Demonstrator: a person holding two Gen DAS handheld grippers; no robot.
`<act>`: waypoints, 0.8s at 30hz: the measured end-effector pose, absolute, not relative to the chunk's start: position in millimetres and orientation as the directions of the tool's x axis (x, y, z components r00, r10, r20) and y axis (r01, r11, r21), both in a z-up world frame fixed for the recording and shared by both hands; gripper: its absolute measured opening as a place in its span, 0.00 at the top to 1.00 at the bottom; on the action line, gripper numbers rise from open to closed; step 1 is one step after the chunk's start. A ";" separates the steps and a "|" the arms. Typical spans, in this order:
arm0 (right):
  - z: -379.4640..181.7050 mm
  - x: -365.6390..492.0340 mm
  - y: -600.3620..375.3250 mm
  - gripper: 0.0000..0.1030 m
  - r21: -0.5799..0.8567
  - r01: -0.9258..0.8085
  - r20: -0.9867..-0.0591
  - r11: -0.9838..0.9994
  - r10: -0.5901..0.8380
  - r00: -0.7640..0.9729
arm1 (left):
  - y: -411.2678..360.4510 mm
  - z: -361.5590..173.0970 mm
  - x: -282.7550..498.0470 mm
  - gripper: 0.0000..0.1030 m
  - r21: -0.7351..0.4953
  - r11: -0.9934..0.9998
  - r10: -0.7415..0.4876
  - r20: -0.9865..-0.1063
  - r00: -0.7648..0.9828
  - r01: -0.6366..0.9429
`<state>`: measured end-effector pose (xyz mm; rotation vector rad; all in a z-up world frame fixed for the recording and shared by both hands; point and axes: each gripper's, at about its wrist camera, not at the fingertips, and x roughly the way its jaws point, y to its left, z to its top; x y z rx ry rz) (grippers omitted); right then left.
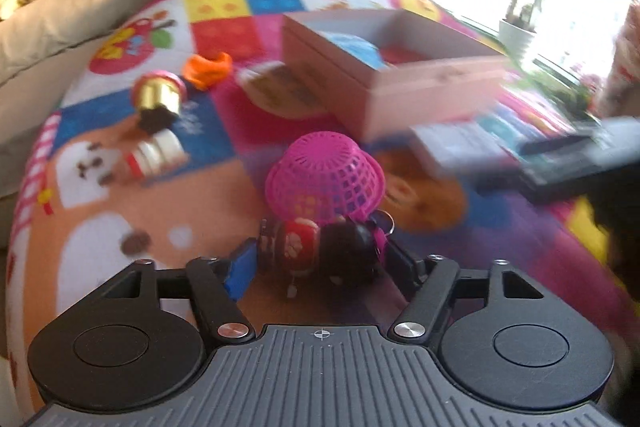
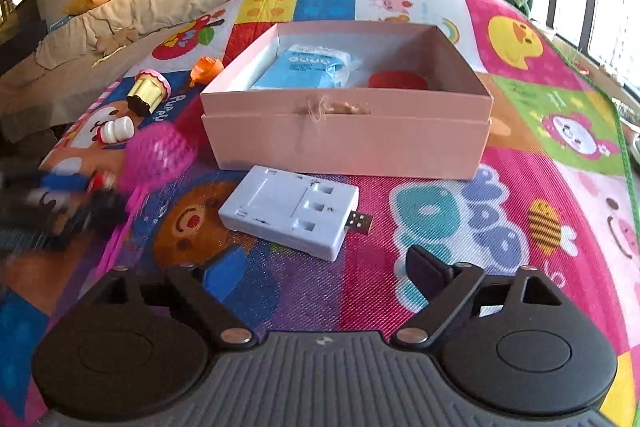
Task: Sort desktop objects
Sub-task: 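Regrasp white power strip with right while left carries red-black figurine toward box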
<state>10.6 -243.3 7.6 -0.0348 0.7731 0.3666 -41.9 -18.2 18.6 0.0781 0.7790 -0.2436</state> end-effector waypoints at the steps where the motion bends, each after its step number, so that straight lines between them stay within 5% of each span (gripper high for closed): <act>1: 8.1 11.9 -241.4 0.08 0.114 -0.330 -0.686 0.937 0.315 0.656 | -20.2 18.7 -46.9 0.18 -0.022 0.966 -0.198 -0.705 0.681 0.258; 6: 11.0 23.5 -218.9 0.06 0.107 -0.320 -0.681 0.941 0.304 0.666 | -26.0 15.4 -54.9 0.09 0.001 0.960 -0.200 -0.698 0.687 0.280; 12: 5.4 38.7 -198.9 0.09 0.057 -0.290 -0.691 0.955 0.247 0.679 | -16.2 15.9 -38.9 0.09 -0.018 0.977 -0.165 -0.684 0.711 0.210; 15: 5.3 32.9 -201.5 0.09 0.047 -0.313 -0.691 0.949 0.257 0.676 | -15.3 12.4 -33.9 0.12 -0.012 0.980 -0.155 -0.684 0.713 0.201; 18: 6.9 23.1 -208.9 0.09 0.040 -0.335 -0.695 0.941 0.268 0.667 | -16.4 13.5 -35.3 0.31 -0.029 0.975 -0.180 -0.674 0.716 0.219; 24: 28.0 -7.1 -236.0 0.10 0.043 -0.405 -0.677 0.913 0.325 0.661 | -21.0 34.0 -54.5 0.32 0.066 0.962 -0.159 -0.657 0.737 0.266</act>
